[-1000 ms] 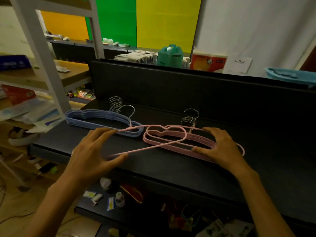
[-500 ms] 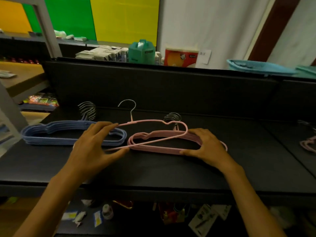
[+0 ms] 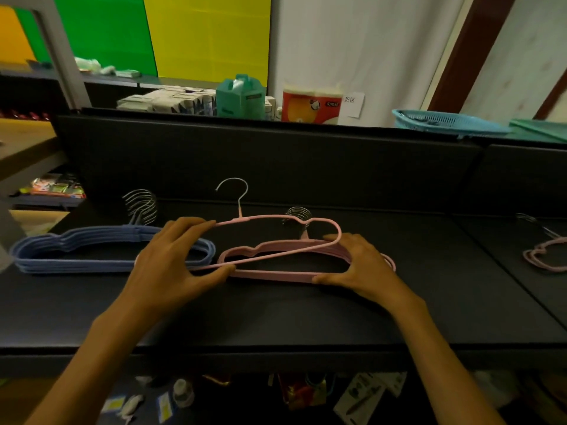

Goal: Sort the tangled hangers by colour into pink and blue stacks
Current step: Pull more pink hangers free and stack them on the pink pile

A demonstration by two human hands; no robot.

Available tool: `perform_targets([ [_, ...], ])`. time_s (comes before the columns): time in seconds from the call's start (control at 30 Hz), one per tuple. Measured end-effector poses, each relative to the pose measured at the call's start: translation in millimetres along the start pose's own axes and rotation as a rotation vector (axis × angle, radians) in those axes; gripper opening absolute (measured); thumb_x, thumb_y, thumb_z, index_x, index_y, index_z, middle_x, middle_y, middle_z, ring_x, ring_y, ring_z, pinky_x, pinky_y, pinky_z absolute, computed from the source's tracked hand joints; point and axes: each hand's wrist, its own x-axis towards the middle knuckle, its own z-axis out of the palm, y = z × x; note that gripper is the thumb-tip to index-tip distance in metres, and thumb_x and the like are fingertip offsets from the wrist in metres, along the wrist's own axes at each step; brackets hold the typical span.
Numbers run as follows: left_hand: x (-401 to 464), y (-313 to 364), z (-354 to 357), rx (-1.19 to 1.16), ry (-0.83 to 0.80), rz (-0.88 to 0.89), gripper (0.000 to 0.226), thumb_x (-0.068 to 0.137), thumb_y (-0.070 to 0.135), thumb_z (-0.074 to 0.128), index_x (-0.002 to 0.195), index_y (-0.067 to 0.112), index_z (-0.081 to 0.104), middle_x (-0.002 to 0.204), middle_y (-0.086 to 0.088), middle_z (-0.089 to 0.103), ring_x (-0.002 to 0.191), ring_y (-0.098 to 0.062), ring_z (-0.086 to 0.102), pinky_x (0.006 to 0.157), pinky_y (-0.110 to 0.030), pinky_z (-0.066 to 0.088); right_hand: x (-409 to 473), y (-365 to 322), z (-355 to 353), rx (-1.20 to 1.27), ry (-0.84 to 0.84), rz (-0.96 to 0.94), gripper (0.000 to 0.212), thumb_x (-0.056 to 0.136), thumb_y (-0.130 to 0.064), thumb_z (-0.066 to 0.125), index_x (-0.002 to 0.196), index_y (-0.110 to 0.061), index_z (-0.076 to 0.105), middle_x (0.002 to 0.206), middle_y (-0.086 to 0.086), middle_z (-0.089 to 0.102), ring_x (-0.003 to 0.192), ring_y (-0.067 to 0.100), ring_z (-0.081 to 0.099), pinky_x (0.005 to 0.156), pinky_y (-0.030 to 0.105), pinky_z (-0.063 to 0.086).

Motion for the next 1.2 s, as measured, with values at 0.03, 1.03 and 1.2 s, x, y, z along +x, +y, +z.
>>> perform_targets([
  [0.03,1,0,1,0.001,-0.004,-0.001,0.088,0.063,0.076,0.048,0.133,0.021,0.047,0.129,-0.003,0.047,0.112,-0.017,0.049,0.087,-0.032,0.044,0,0,0,0.005,0.003,-0.003,0.091,0.059,-0.063,0.074,0.137,-0.033,0.038,0.138,-0.004,0.039,0.124,0.013,0.039,0.101,0.032,0.038],
  [1.03,34,41,45,0.08,-0.183,0.076,0.083,0.068,0.068,0.06,0.138,0.029,0.038,0.137,0.003,0.04,0.12,-0.013,0.04,0.095,-0.03,0.037,-37,55,-63,-0.347,0.192,0.075,0.055,0.089,-0.043,0.056,0.139,-0.027,0.04,0.146,-0.004,0.037,0.134,0.013,0.032,0.11,0.028,0.022],
  [1.2,41,53,63,0.073,-0.224,0.112,0.084,0.069,0.074,0.056,0.139,0.031,0.035,0.137,0.006,0.039,0.119,-0.009,0.039,0.094,-0.027,0.035,-40,58,-67,-0.332,0.239,0.083,0.051,0.089,-0.041,0.057,0.136,-0.026,0.043,0.143,-0.004,0.042,0.131,0.013,0.036,0.108,0.028,0.025],
])
